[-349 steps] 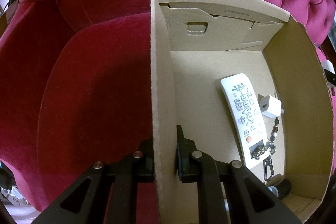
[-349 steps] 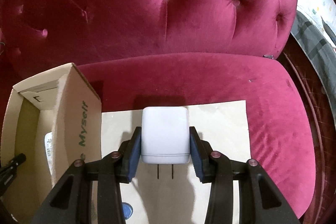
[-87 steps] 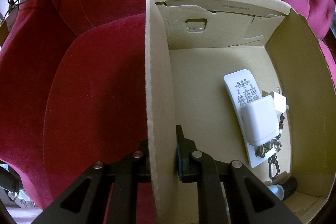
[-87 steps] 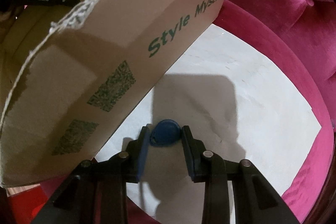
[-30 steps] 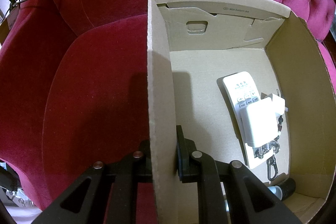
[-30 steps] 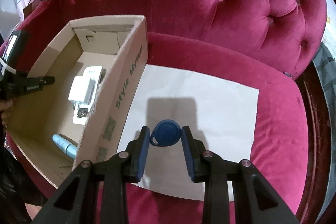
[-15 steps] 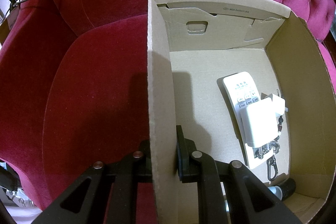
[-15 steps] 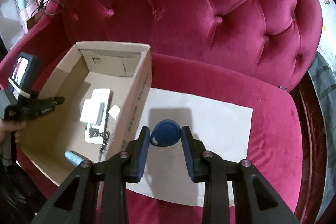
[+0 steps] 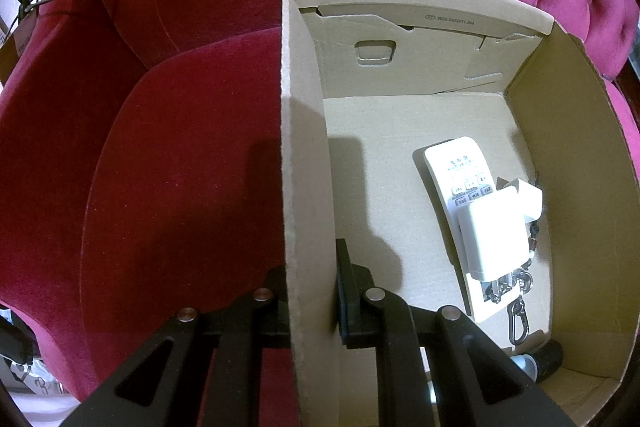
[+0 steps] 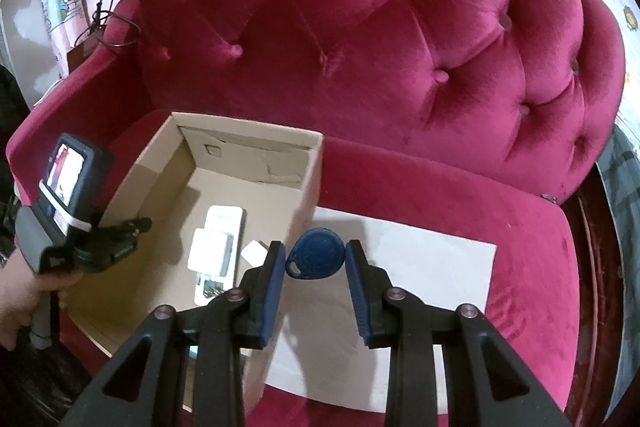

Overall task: Organize rigid objects
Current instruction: 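Lift the blue key tag and carry it with the right gripper into the box, then lower the key tag beside the keychain and open the right gripper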

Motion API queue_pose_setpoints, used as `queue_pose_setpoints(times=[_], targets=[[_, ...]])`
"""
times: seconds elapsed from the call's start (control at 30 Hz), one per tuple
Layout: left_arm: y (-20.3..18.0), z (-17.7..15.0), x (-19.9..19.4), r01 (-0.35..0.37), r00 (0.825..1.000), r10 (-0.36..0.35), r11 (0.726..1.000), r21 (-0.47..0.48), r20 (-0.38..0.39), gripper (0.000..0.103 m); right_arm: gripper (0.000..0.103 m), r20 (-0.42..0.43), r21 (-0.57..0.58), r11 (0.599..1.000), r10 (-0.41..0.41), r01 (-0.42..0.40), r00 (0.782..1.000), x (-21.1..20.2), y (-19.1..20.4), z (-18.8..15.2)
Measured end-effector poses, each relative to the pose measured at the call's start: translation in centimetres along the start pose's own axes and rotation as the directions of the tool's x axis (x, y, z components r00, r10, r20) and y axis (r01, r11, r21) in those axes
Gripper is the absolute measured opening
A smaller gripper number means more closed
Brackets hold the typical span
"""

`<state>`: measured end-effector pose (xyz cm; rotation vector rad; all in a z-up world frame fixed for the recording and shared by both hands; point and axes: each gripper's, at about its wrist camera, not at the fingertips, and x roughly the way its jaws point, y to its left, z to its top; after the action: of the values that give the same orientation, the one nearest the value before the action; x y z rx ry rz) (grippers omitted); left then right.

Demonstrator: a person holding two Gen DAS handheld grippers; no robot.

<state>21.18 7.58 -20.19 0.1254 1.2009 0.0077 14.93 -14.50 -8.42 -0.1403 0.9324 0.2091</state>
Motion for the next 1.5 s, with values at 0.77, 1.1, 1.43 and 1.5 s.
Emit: queue_pose_setpoints(times=[0.77, 1.1, 1.43, 1.5], targets=[[0.0, -0.1, -0.1, 0.004, 1.000, -0.004, 1.000, 0.001, -0.001, 0.015, 0.032, -0.046, -0.057, 0.992, 0.105, -0.108, 0.993, 5.5, 5.9, 2.3], [0.3, -0.1, 0.1, 0.009, 1.000, -0.009, 1.000, -0.001, 0.001, 0.015, 0.033, -0.112, -0.066, 0.990, 0.117, -0.124, 0.987, 9.0, 8.0, 1.7], [0.5, -0.1, 0.1, 0.008, 1.000, -0.008, 1.000, 0.000, 0.000, 0.015, 0.033, -0.167, -0.017, 0.990, 0.134, -0.139, 0.977, 11.5, 8.5, 0.9], [0.5, -0.1, 0.1, 0.008, 1.000, -0.008, 1.000, 0.000, 0.001, 0.015, 0.033, -0.171, -0.019, 0.990, 0.133, -0.138, 0.976, 11.8, 8.7, 0.8]])
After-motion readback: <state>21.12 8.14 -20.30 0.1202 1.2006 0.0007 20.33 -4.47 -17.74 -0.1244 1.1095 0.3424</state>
